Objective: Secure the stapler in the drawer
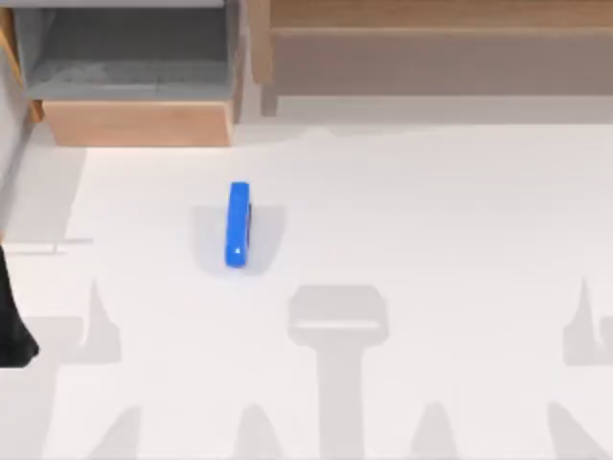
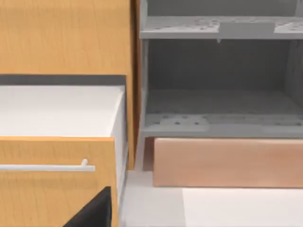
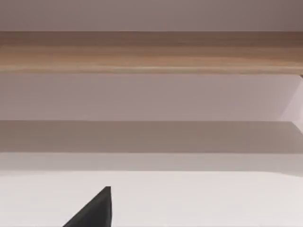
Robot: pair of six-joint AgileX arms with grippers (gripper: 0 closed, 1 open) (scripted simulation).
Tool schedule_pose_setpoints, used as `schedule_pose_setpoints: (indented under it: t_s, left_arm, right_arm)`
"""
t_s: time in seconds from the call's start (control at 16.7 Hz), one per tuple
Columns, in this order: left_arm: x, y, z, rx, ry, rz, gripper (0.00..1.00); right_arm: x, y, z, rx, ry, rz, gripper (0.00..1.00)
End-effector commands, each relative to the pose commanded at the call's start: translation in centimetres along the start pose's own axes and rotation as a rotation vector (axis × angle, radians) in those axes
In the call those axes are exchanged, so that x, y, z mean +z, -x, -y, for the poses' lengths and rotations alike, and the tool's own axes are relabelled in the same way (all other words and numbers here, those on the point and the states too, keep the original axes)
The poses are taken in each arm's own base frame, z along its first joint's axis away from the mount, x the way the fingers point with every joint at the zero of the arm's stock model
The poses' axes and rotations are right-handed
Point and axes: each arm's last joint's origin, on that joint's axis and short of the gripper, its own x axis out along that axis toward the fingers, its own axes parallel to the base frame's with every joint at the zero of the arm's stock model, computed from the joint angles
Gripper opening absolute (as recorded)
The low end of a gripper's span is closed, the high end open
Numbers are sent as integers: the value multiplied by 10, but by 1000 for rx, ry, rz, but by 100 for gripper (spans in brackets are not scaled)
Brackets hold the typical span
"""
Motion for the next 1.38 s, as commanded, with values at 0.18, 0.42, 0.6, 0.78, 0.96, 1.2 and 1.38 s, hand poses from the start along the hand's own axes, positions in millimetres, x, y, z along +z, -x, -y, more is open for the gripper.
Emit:
schedule_pose_setpoints:
  t_s: [0.18, 0.42, 0.6, 0.78, 0.96, 1.2, 1.38]
  left_arm:
    - [2, 0, 0, -2, 2, -6, 100]
    - [23, -3, 3, -27, 25, -95, 100]
    - [52, -14, 8, -62, 54, -224, 100]
    - [83, -38, 17, -100, 83, -393, 100]
    - [110, -78, 32, -131, 104, -590, 100]
    - [123, -148, 65, -147, 110, -869, 100]
    - [112, -201, 98, -137, 95, -1071, 100]
  right_arm:
    - [0, 0, 0, 0, 0, 0, 100]
    - [0, 0, 0, 0, 0, 0, 100]
    - [0, 0, 0, 0, 0, 0, 100]
    - [0, 0, 0, 0, 0, 0, 100]
    - [0, 0, 0, 0, 0, 0, 100]
    - [0, 0, 0, 0, 0, 0, 100]
    - [0, 0, 0, 0, 0, 0, 100]
